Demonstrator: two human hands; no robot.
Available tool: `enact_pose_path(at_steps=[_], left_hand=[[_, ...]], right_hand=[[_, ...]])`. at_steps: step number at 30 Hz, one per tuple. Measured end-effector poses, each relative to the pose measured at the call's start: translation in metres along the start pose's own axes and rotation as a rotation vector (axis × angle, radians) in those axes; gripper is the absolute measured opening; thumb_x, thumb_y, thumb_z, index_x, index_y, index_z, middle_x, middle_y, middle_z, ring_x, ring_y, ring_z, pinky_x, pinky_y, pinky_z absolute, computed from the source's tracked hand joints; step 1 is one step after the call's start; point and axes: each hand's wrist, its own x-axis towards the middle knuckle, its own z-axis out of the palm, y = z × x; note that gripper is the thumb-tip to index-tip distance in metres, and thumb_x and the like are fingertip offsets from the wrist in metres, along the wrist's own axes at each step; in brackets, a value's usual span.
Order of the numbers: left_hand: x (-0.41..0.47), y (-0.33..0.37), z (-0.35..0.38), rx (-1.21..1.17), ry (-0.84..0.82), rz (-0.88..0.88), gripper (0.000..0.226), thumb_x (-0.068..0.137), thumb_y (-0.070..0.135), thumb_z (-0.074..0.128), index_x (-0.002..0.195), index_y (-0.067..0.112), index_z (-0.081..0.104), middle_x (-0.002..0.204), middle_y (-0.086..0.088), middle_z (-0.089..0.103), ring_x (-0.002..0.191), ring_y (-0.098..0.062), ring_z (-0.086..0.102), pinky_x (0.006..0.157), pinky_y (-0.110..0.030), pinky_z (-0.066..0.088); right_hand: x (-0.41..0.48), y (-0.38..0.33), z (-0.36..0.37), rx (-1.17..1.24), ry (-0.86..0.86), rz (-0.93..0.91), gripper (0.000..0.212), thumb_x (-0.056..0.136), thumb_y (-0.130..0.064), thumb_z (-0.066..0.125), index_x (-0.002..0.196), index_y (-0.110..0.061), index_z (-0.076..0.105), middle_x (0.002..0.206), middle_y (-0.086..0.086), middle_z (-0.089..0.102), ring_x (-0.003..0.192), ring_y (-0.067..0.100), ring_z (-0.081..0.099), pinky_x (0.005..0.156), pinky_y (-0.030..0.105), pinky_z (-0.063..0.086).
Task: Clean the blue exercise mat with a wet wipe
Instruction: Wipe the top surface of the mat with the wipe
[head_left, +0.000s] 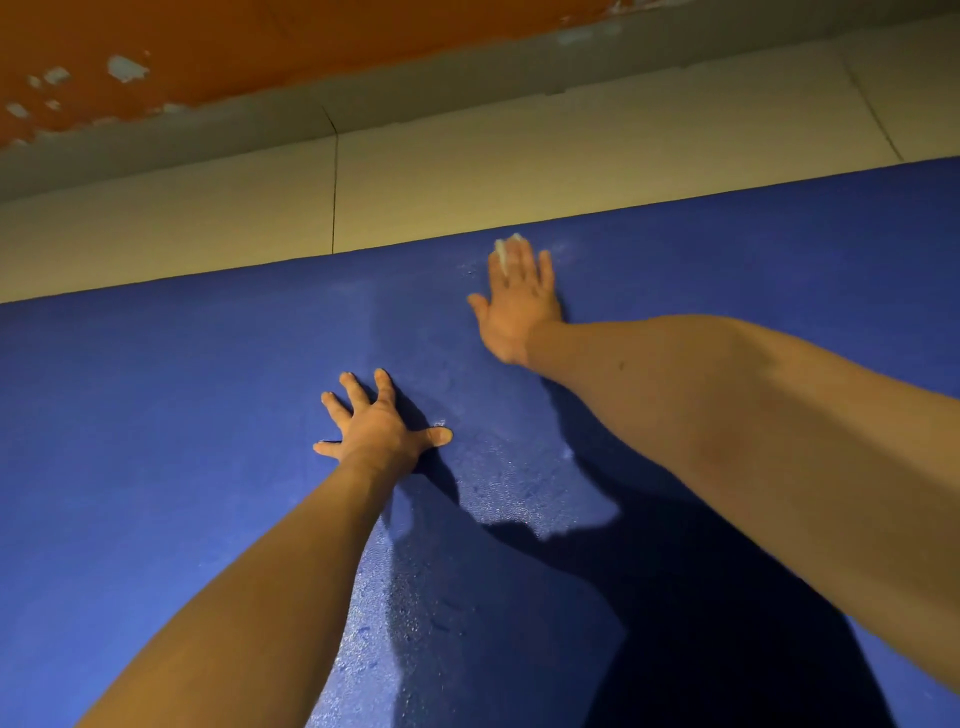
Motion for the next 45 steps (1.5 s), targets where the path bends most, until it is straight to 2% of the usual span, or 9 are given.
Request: enact_pose_path(at_steps=[3,9,13,20,24,29,33,41,45], left_hand=[[0.000,-0.005,0.001,0.008,0.013,0.000,0.130,0.065,0.076,0.073,0.159,0.033,-0.007,0.163,0.001,-0.025,0.150,-0.035,-0.022,0.109,-0.078,0.011],[0.000,-0.004,0.002,0.018,0.017,0.009,0.130,0.065,0.078,0.072,0.158,0.034,-0.007,0.163,0.002,-0.025,0.150,-0.035,-0.021,0.110,-0.078,0.011],[0.000,-0.003,0.002,0.014,0.019,0.006,0.131,0.064,0.077,0.073,0.158,0.034,-0.006,0.163,0.001,-0.024,0.150,-0.035,-0.021,0.110,-0.078,0.011],[0.000,-0.002,0.002,0.007,0.009,-0.006,0.132,0.064,0.076,0.074,0.159,0.034,-0.008,0.163,0.001,-0.025,0.150,-0.035,-0.021,0.110,-0.078,0.010],[0.000,-0.004,0.002,0.013,0.016,0.003,0.131,0.064,0.076,0.073,0.159,0.034,-0.008,0.164,0.002,-0.024,0.150,-0.035,-0.021,0.110,-0.078,0.011],[-0.002,-0.006,0.005,0.016,0.026,0.007,0.131,0.065,0.077,0.071,0.158,0.035,-0.010,0.164,0.001,-0.025,0.150,-0.035,-0.021,0.111,-0.077,0.009],[-0.003,-0.004,0.006,0.012,0.031,0.001,0.129,0.067,0.076,0.071,0.158,0.035,-0.011,0.164,0.001,-0.025,0.150,-0.034,-0.021,0.112,-0.076,0.007],[-0.009,-0.006,0.012,-0.011,0.144,0.017,0.121,0.070,0.074,0.071,0.160,0.031,0.003,0.166,0.000,-0.010,0.153,-0.031,-0.010,0.116,-0.069,0.012],[-0.019,-0.011,0.019,-0.036,0.240,0.097,0.107,0.077,0.071,0.067,0.159,0.021,0.018,0.166,-0.009,0.004,0.152,-0.034,0.002,0.120,-0.059,0.014]], right_hand=[[-0.001,0.014,-0.001,-0.057,-0.039,-0.112,0.071,0.106,-0.054,0.015,0.161,-0.016,-0.008,0.168,0.006,-0.015,0.154,0.027,-0.018,0.124,0.051,-0.011],[0.017,0.102,-0.029,-0.040,-0.039,0.185,0.071,0.104,-0.055,0.012,0.162,-0.016,-0.004,0.169,0.008,-0.010,0.154,0.030,-0.018,0.122,0.055,-0.015],[0.013,0.090,-0.022,0.005,0.001,0.238,0.074,0.105,-0.054,0.013,0.161,-0.008,-0.002,0.169,0.012,-0.009,0.154,0.030,-0.016,0.123,0.055,-0.010],[-0.049,0.016,0.017,-0.009,0.009,-0.121,0.072,0.107,-0.052,0.017,0.161,-0.010,-0.005,0.168,0.009,-0.016,0.155,0.027,-0.017,0.124,0.052,-0.006],[-0.058,0.029,0.021,-0.107,0.017,-0.247,0.069,0.107,-0.051,0.017,0.162,-0.013,-0.002,0.169,0.004,-0.011,0.155,0.026,-0.013,0.125,0.051,-0.006],[-0.030,0.110,-0.010,-0.038,0.023,0.116,0.071,0.106,-0.052,0.015,0.161,-0.014,-0.007,0.169,0.004,-0.015,0.155,0.026,-0.017,0.124,0.051,-0.009],[-0.037,0.100,-0.008,0.051,0.005,0.192,0.075,0.106,-0.053,0.016,0.160,-0.009,-0.009,0.168,0.008,-0.017,0.154,0.027,-0.018,0.124,0.051,-0.009],[-0.131,0.012,0.043,-0.082,0.011,-0.294,0.069,0.107,-0.050,0.017,0.162,-0.014,-0.003,0.169,0.005,-0.014,0.155,0.026,-0.013,0.124,0.052,-0.003],[-0.106,0.059,0.029,-0.119,0.078,-0.189,0.066,0.108,-0.046,0.024,0.162,-0.016,0.005,0.170,0.003,-0.004,0.156,0.029,-0.004,0.125,0.053,0.000]])
